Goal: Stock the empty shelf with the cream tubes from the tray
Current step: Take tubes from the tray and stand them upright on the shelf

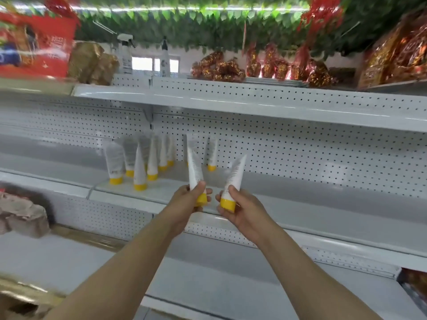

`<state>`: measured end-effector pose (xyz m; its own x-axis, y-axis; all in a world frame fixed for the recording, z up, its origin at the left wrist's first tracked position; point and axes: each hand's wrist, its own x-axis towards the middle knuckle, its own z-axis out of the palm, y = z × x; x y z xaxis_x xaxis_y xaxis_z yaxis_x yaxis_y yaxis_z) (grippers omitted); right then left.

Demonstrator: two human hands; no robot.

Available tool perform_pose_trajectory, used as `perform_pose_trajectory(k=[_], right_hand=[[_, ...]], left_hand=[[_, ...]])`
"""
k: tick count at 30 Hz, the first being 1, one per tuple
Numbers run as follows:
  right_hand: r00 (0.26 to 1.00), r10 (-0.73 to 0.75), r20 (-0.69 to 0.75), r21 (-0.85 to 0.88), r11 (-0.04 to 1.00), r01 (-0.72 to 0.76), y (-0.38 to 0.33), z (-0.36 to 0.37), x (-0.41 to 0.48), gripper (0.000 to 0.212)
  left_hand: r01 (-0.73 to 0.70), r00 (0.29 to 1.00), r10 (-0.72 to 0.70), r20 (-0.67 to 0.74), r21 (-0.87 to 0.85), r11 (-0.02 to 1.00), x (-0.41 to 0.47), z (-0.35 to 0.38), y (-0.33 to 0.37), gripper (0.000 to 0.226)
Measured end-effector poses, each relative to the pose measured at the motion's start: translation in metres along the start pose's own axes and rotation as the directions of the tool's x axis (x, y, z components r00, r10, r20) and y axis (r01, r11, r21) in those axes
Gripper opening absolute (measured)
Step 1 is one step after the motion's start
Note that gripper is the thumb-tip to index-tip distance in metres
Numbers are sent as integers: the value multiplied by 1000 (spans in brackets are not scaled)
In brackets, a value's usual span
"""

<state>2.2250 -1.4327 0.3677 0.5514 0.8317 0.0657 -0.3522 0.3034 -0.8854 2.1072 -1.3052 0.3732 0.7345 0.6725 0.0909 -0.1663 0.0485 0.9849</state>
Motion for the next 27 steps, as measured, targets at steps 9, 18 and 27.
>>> perform_pose_trajectory(k=[9, 18, 27], right_hand=[[982, -121, -143, -296, 952, 74, -1, -4, 147, 27], [892, -306, -333, -647, 762, 20, 9, -9, 205, 39], [839, -383, -385, -806, 583, -103, 24, 3, 229, 33]], left_hand=[[18, 999, -17, -51, 27, 999, 147, -42, -9, 44], [-83, 961, 140, -238, 235, 969, 221, -61, -20, 22], [-57, 956, 184, -229, 471, 880, 254, -76, -36, 19]])
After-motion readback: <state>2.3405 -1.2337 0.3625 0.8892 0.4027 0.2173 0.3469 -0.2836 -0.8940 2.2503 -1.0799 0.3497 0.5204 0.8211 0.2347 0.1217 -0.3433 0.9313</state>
